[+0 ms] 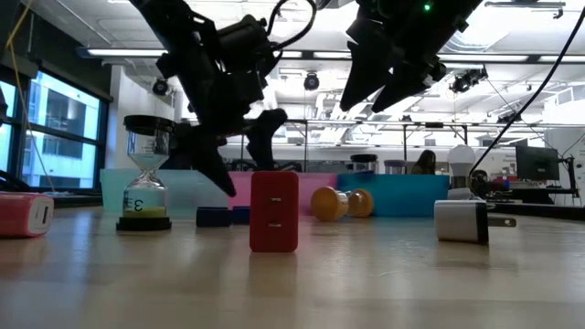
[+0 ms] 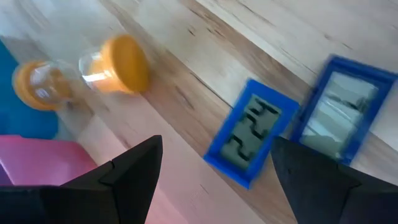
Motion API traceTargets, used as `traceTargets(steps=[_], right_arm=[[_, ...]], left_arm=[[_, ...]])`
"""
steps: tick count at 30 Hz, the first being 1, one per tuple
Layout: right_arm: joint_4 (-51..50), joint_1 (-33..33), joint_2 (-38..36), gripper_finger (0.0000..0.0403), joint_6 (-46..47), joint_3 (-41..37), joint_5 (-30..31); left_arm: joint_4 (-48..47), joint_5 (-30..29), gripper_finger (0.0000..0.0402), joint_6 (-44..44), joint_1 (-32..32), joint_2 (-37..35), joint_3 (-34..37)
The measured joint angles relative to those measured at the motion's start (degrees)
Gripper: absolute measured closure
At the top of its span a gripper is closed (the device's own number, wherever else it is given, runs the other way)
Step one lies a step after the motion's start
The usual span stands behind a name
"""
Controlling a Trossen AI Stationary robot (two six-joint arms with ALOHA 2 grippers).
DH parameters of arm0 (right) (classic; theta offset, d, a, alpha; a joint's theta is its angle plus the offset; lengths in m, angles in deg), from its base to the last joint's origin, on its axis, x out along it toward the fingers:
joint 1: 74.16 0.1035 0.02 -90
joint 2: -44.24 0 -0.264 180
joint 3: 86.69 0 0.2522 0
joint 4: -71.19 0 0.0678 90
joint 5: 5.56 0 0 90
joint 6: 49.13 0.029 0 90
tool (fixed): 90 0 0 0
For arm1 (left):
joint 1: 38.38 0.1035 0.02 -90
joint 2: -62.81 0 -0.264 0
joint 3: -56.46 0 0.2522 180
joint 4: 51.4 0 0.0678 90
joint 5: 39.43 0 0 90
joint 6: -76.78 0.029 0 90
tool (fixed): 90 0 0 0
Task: Pick & Place Office items
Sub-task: Put the light blue digital clock into the pink bin
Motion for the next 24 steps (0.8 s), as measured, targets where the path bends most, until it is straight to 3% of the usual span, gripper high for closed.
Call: traceTargets(steps=[24], right_arm=[[3.43, 0.0, 0.0, 0.0014, 0.17, -2.77, 0.0]], left_arm=[[-1.23, -1.58, 0.0108, 4.34, -0.66, 1.16, -0.04]])
